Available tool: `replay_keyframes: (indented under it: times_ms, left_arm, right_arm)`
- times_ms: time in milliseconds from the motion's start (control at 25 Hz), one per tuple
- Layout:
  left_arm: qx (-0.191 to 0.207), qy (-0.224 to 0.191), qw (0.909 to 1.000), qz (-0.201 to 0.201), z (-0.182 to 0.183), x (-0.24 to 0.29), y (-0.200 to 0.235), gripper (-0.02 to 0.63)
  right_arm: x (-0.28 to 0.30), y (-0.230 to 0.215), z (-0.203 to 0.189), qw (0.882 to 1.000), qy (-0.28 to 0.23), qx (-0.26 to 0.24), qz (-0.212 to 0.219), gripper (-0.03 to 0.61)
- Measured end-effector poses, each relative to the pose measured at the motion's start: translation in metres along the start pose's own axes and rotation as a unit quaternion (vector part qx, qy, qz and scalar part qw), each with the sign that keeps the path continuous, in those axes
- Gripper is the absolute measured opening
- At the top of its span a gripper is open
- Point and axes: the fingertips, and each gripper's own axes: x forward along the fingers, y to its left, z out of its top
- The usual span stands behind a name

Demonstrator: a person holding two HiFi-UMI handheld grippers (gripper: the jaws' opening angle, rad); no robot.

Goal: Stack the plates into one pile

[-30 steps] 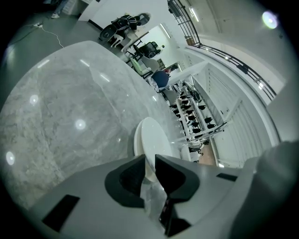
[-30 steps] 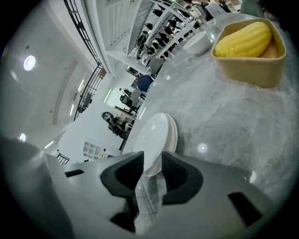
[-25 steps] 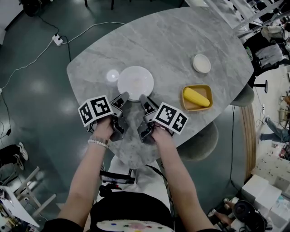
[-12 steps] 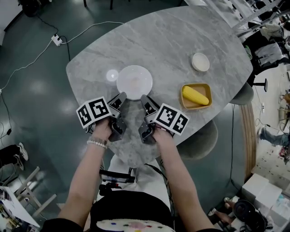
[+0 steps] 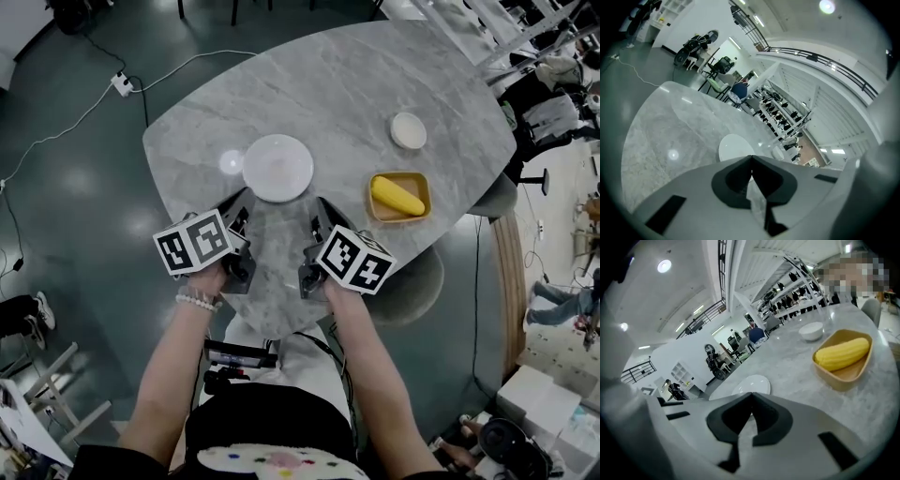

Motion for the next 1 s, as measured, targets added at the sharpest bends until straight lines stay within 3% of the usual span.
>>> replay_keyframes:
  times_ms: [240, 400, 600, 800, 1000]
  left_arm:
    - [0.078, -0.045, 0.9953, -0.037, 0.014, -0.026, -0.041, 0.011]
    - [0.129, -0.067, 0.9877, -0.059, 0.018, -0.047, -0.072, 0.011]
    - [0.203, -0.088, 0.9721, -0.077, 0.017, -0.074, -0.105, 0.011]
    - [0.287, -0.1, 0.95, -0.073, 0.018, -0.104, -0.13, 0.011]
    - [0.332, -0.108, 0.9347, -0.066, 0.014, -0.129, -0.141, 0.011]
  right_arm:
    - [-0.031, 0.013, 0.013, 0.996, -0.017, -0.089, 0.011, 0.003]
    - [-0.057, 0.028, 0.026, 0.985, -0.038, -0.167, 0.02, 0.003]
    - [-0.094, 0.049, 0.037, 0.967, -0.073, -0.243, 0.033, 0.003]
    - [-0.128, 0.068, 0.051, 0.953, -0.107, -0.279, 0.046, 0.003]
    - [-0.157, 0.076, 0.056, 0.939, -0.13, -0.314, 0.049, 0.004]
